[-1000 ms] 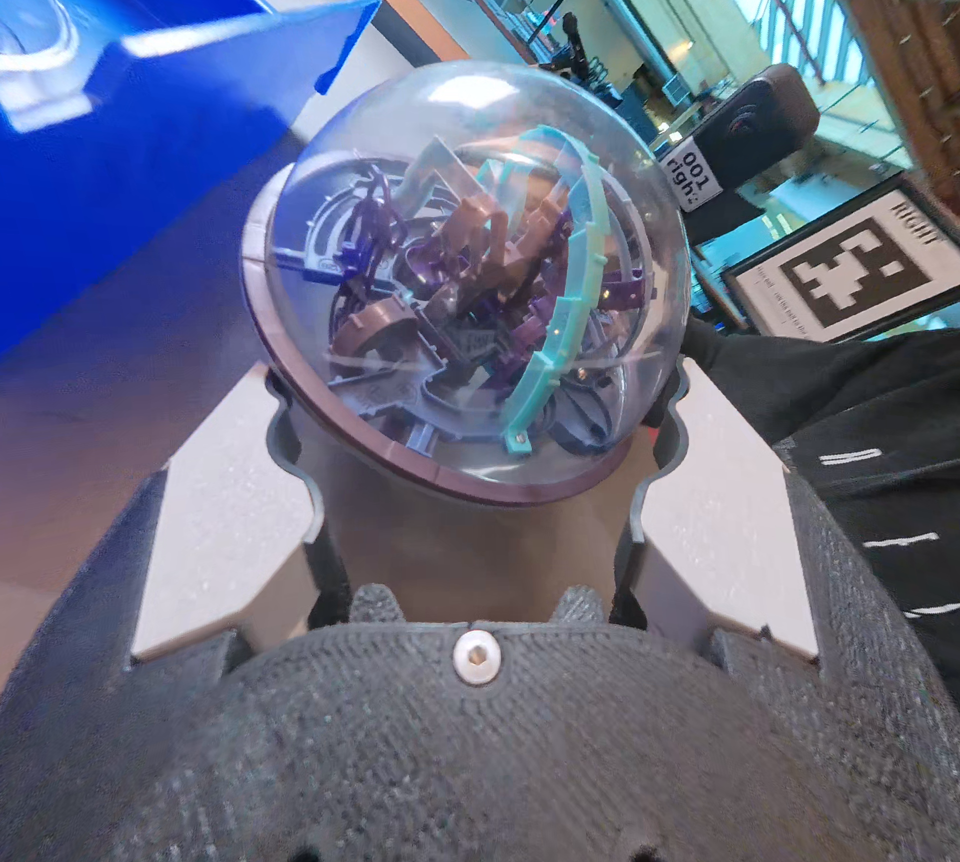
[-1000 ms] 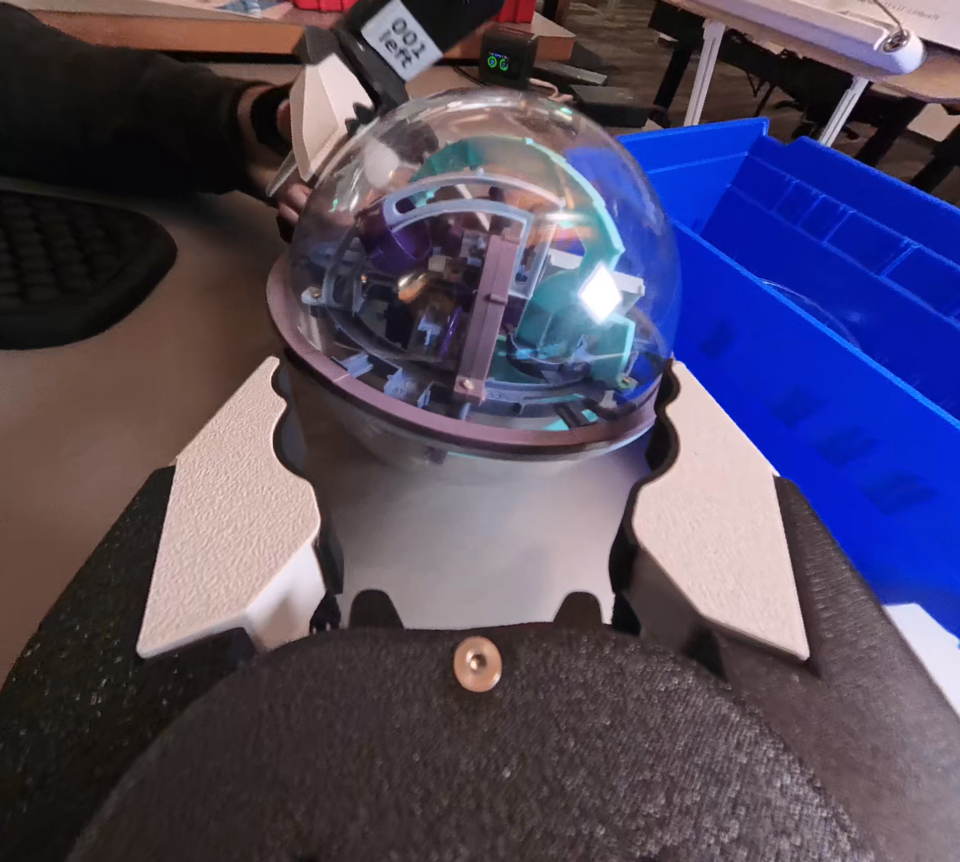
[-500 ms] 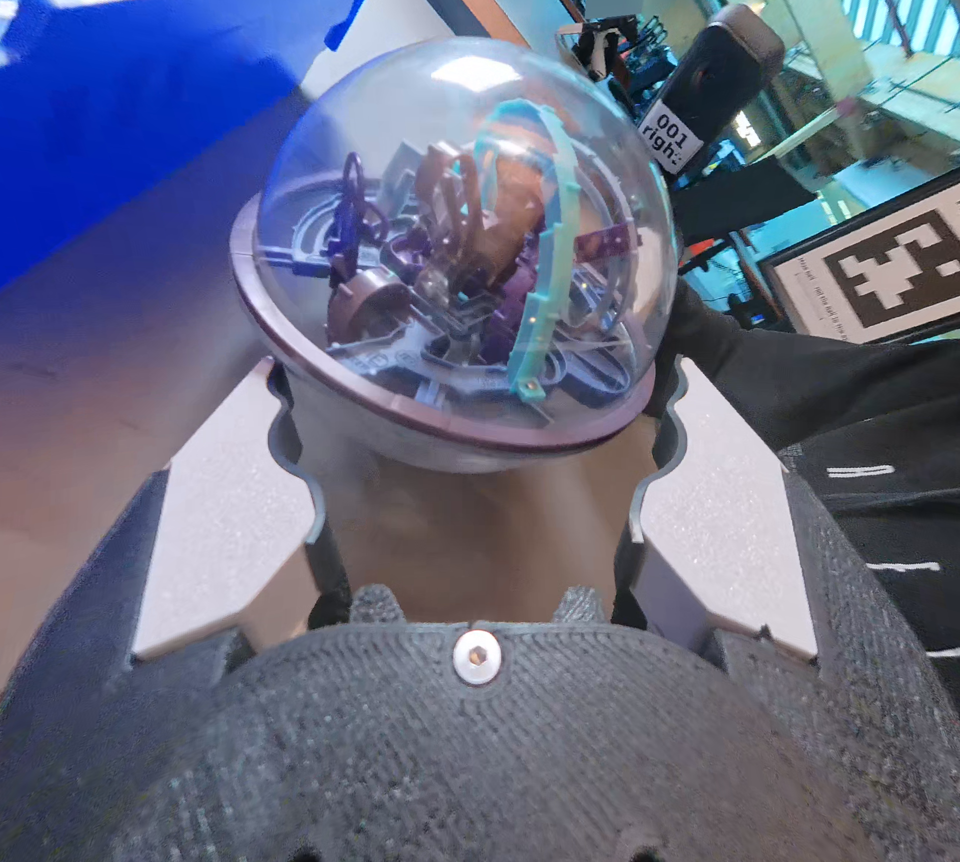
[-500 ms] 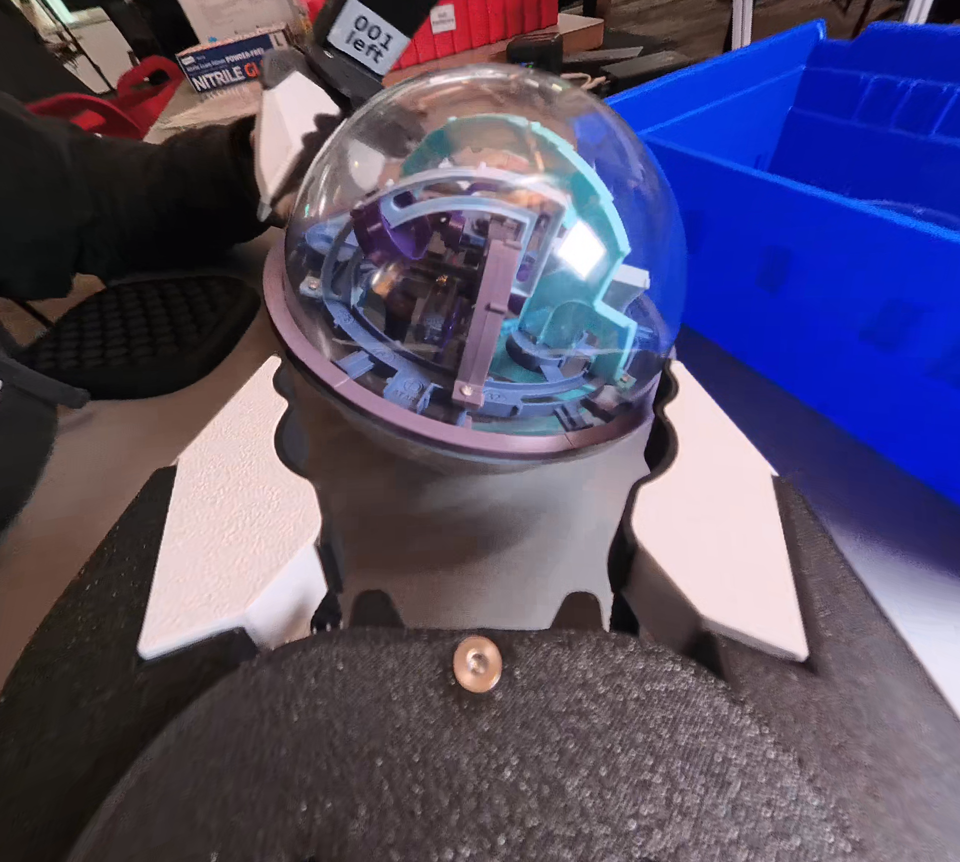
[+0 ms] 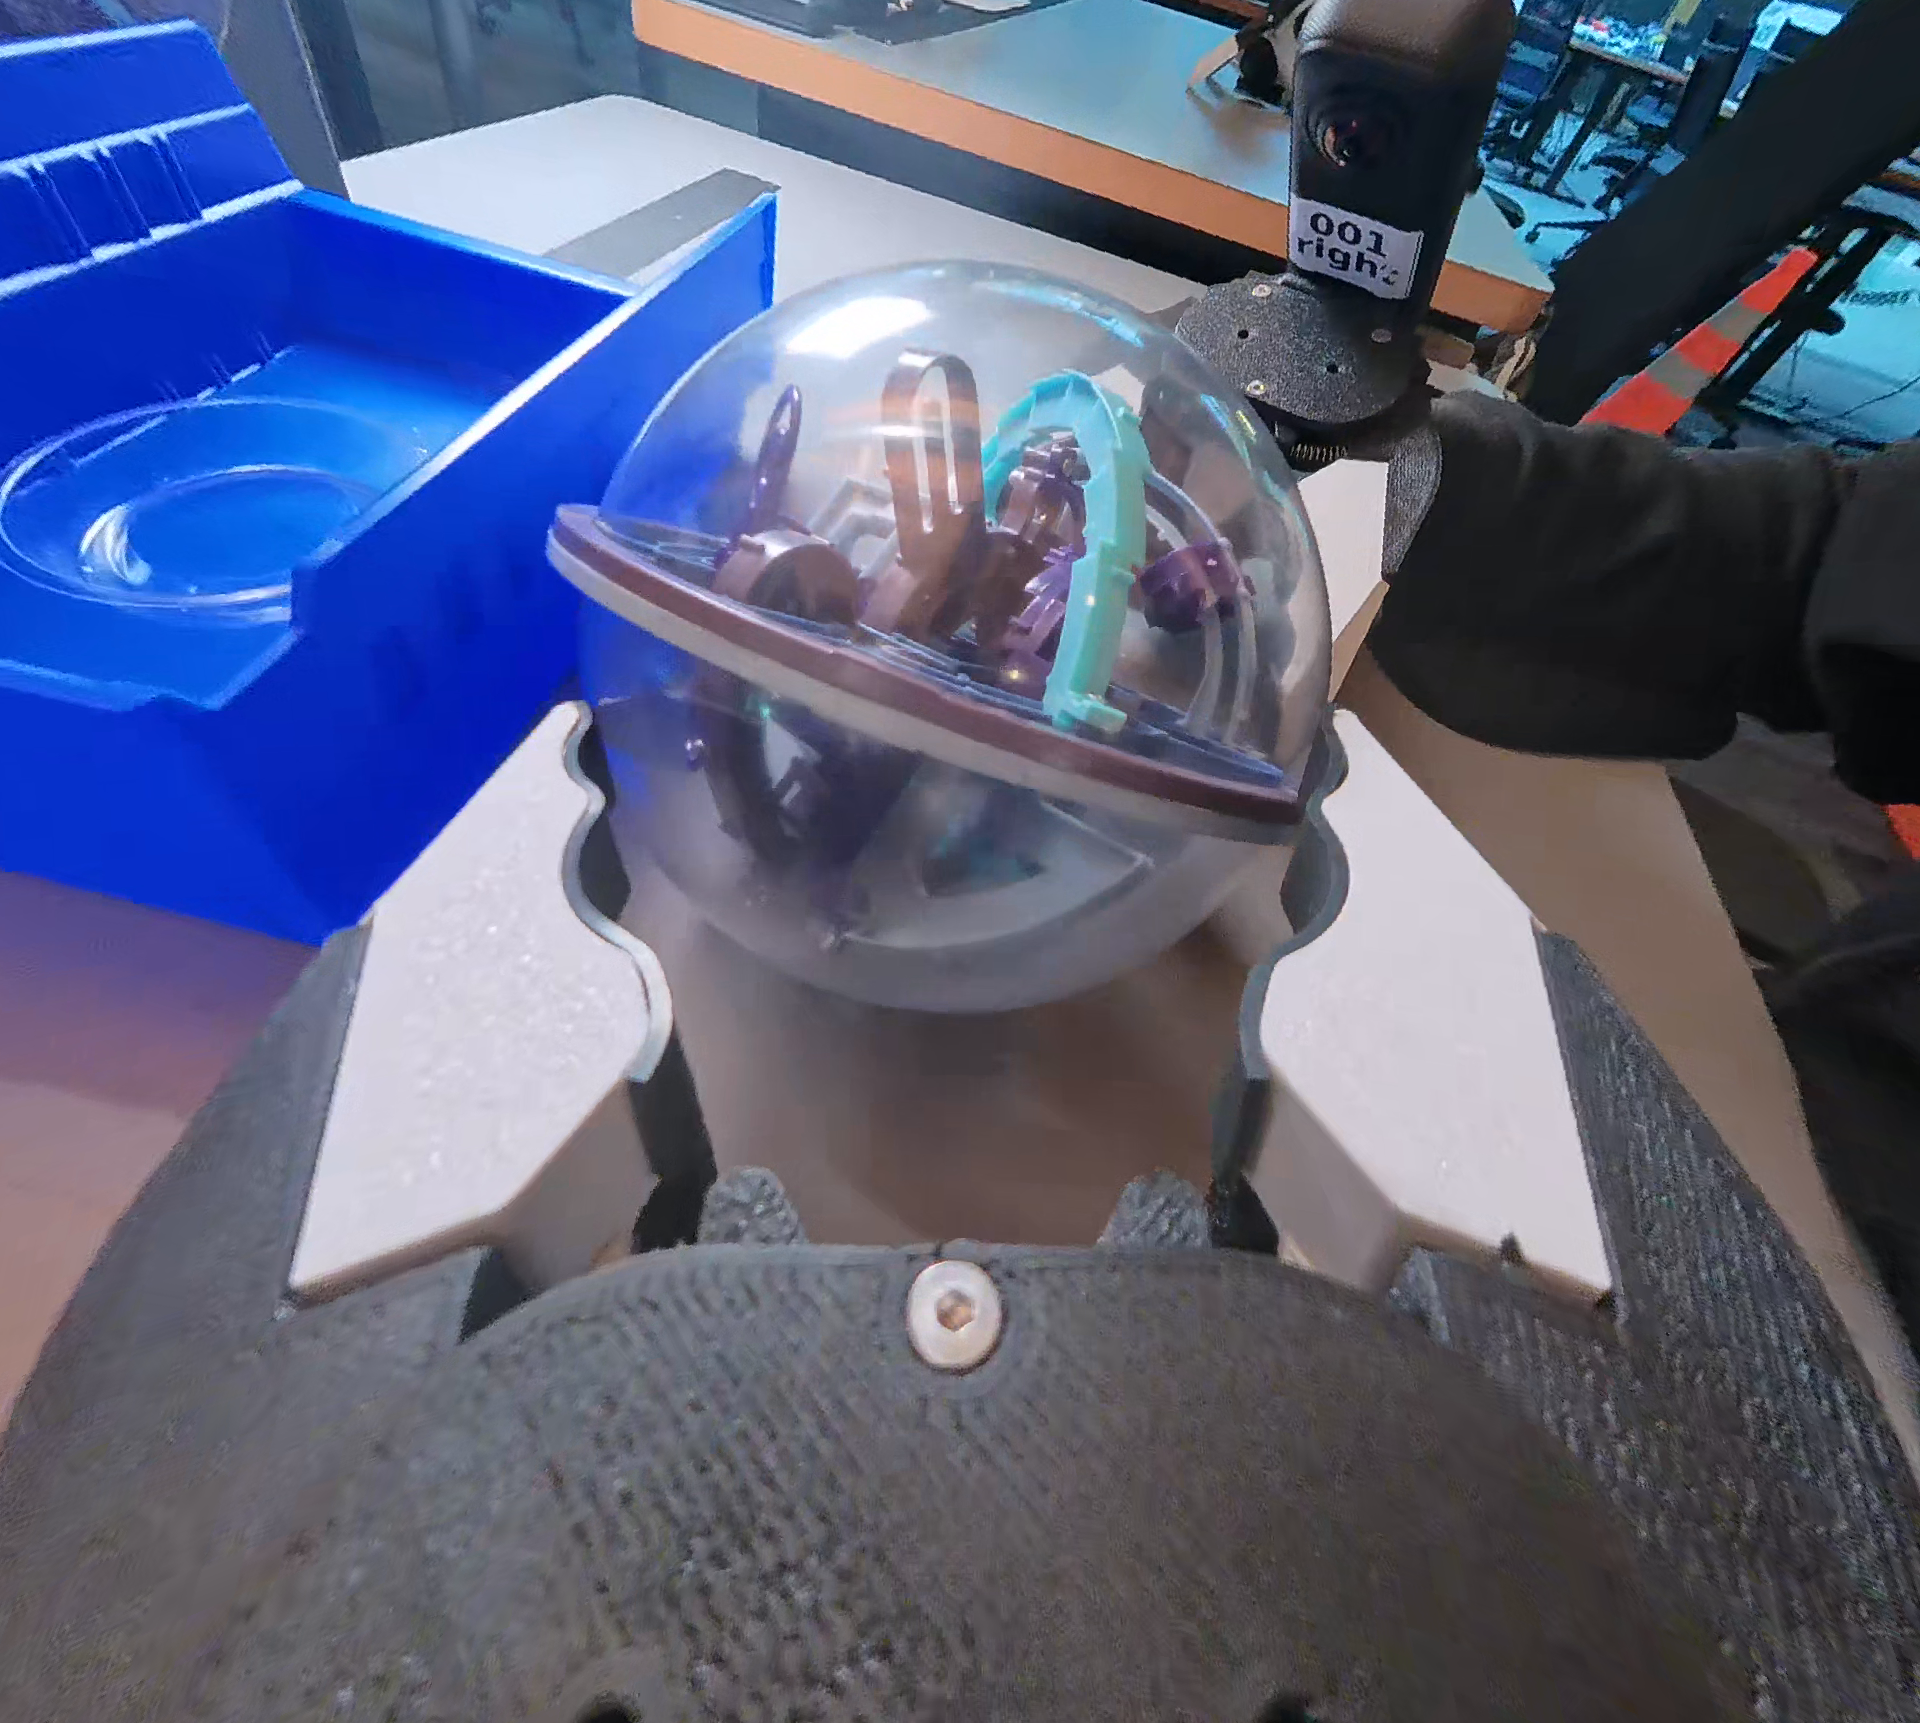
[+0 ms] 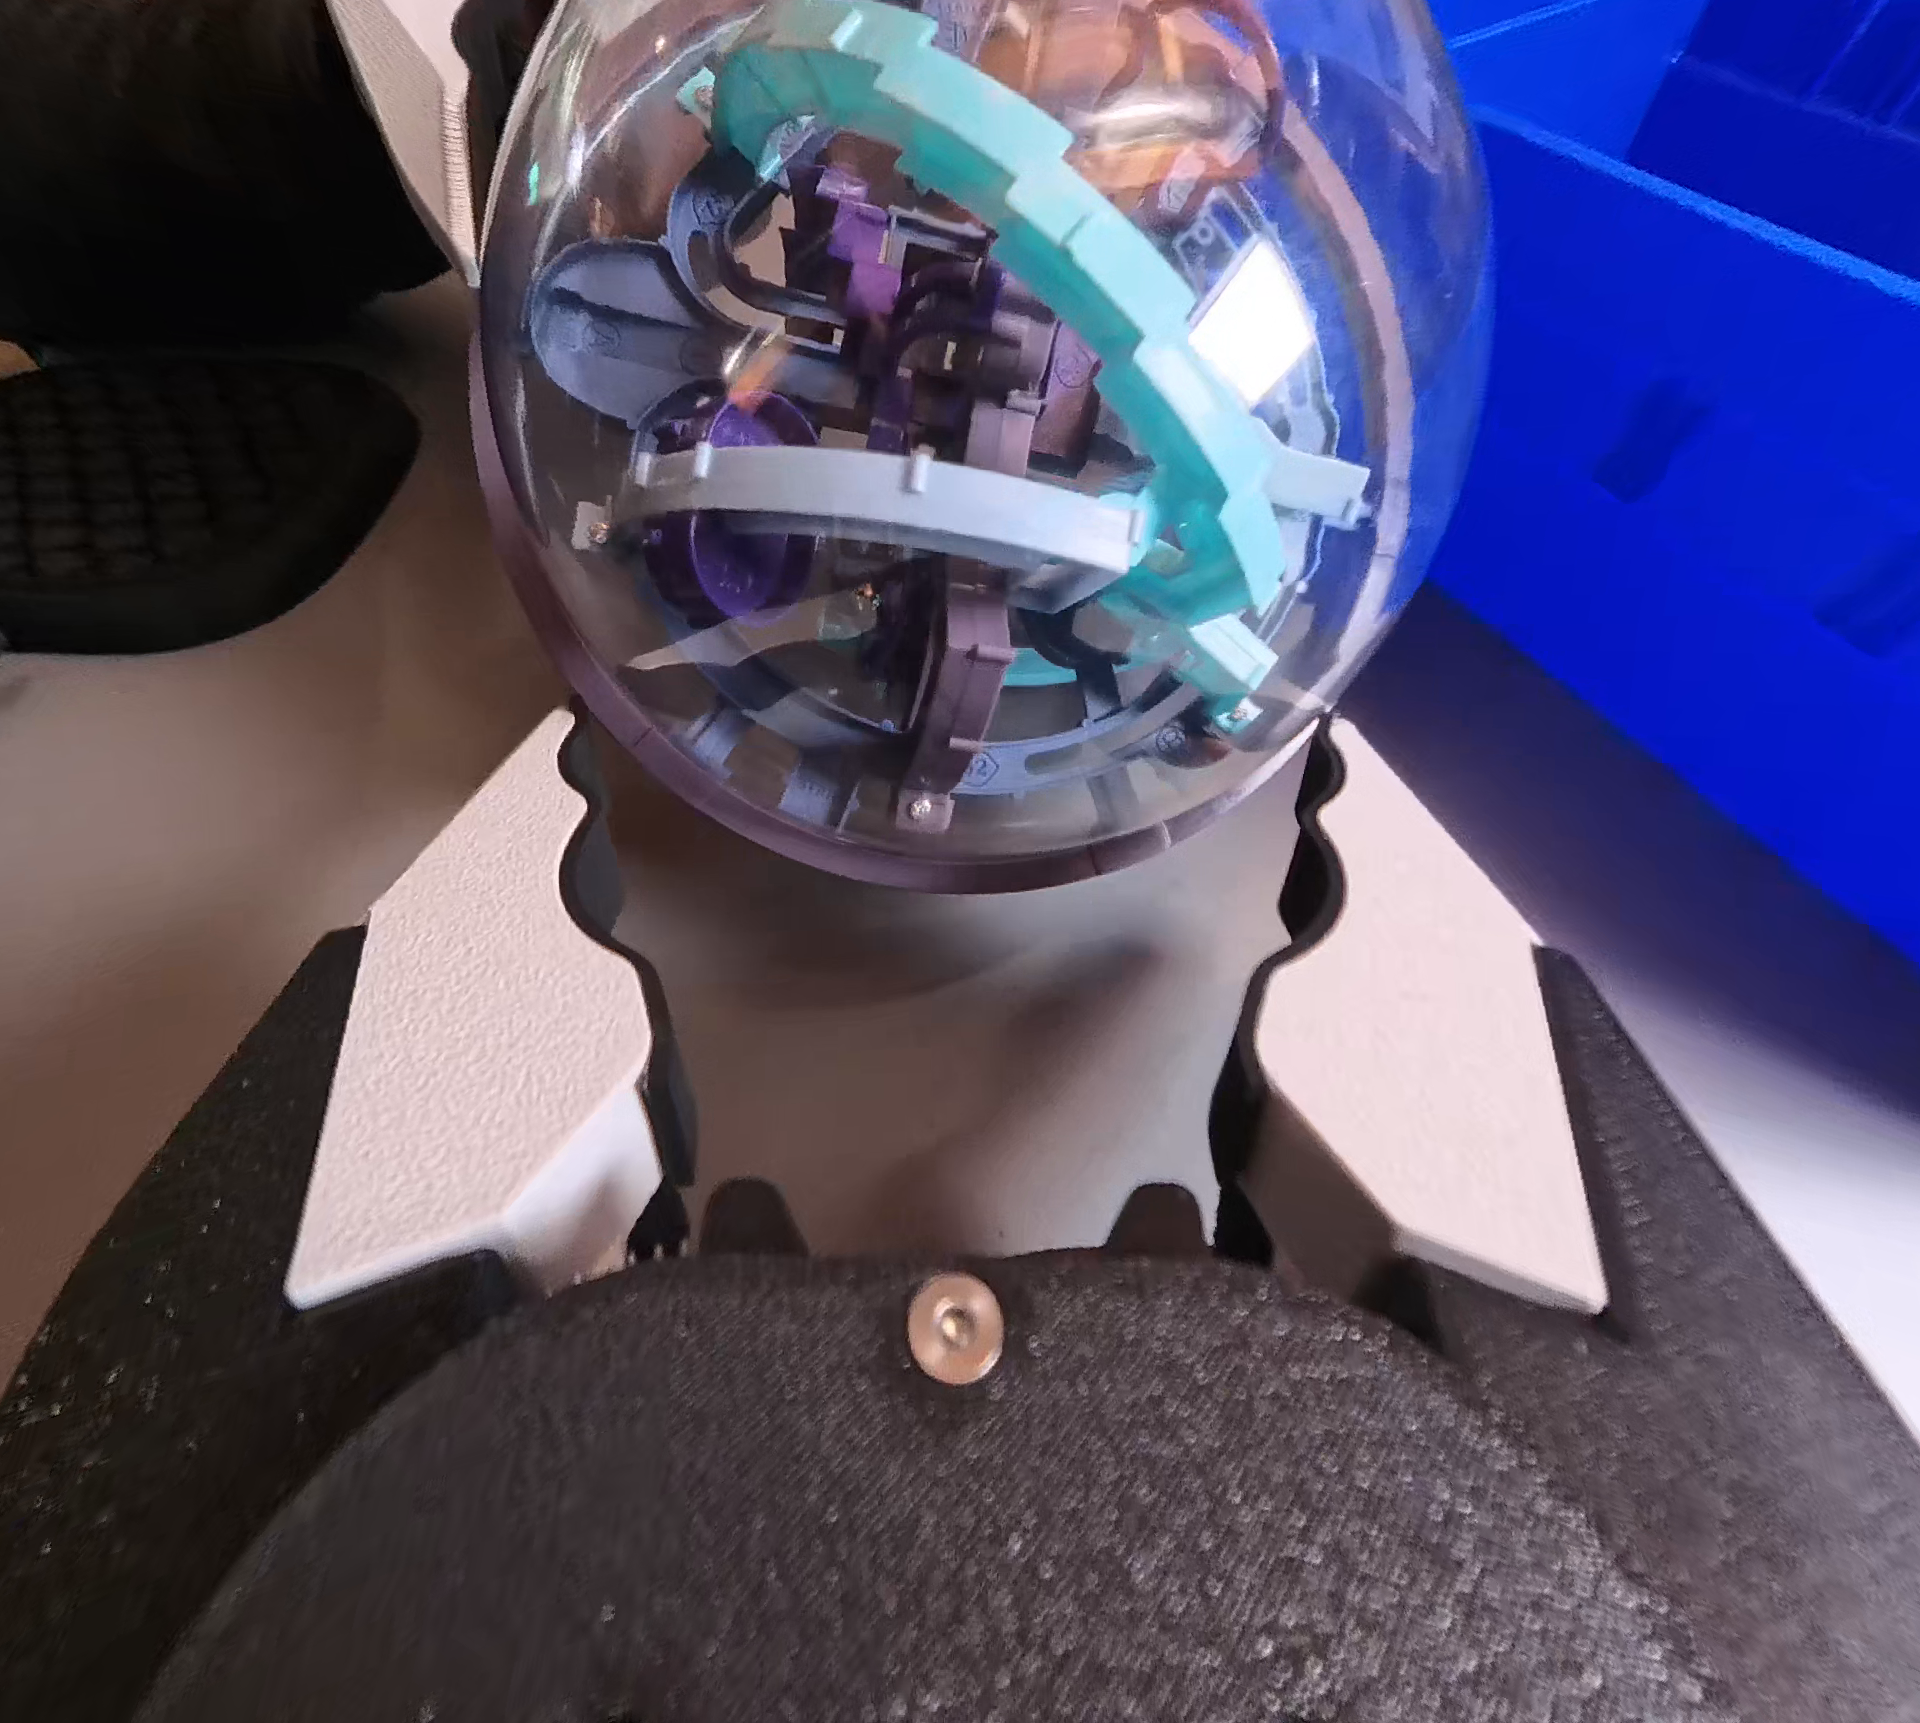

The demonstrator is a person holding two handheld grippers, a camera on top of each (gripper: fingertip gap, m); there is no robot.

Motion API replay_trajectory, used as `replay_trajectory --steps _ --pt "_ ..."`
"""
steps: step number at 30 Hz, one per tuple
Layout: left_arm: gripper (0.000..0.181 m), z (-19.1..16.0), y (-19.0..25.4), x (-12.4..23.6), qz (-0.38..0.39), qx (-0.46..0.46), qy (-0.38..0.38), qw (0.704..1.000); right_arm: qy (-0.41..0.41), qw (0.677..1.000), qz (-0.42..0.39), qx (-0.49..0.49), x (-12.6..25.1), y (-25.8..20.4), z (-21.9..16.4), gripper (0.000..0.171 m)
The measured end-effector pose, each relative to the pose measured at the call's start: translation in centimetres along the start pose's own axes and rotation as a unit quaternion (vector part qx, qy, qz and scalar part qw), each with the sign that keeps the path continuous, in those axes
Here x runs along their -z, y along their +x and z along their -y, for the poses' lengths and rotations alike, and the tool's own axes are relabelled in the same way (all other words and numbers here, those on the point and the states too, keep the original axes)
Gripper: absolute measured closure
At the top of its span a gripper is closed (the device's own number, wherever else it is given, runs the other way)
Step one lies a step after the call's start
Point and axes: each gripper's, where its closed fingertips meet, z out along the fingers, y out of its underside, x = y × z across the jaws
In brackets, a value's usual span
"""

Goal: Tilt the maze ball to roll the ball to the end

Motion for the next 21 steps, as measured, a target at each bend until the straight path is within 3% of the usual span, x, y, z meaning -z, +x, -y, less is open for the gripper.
replay_trajectory --steps 5,13,16,21 --pt "0.054 0.3 -0.4 0.0 0.000 0.037 -0.003 0.999 0.008 1.000 -0.002 -0.008 0.3 0.3 0.4 0.042" --pt "0.066 2.2 -2.1 -0.6 -0.025 0.140 0.021 0.990 0.030 0.982 -0.109 0.150 1.2 1.2 3.3 0.028" --pt "0.045 2.0 -1.1 -1.2 -0.095 0.073 0.012 0.993 0.046 0.983 -0.122 0.126 1.4 2.1 3.5 0.033" --pt "0.052 -1.1 -2.5 -2.9 -0.098 -0.108 -0.002 0.989 0.086 0.994 -0.062 -0.003 2.3 3.6 3.7 0.034"
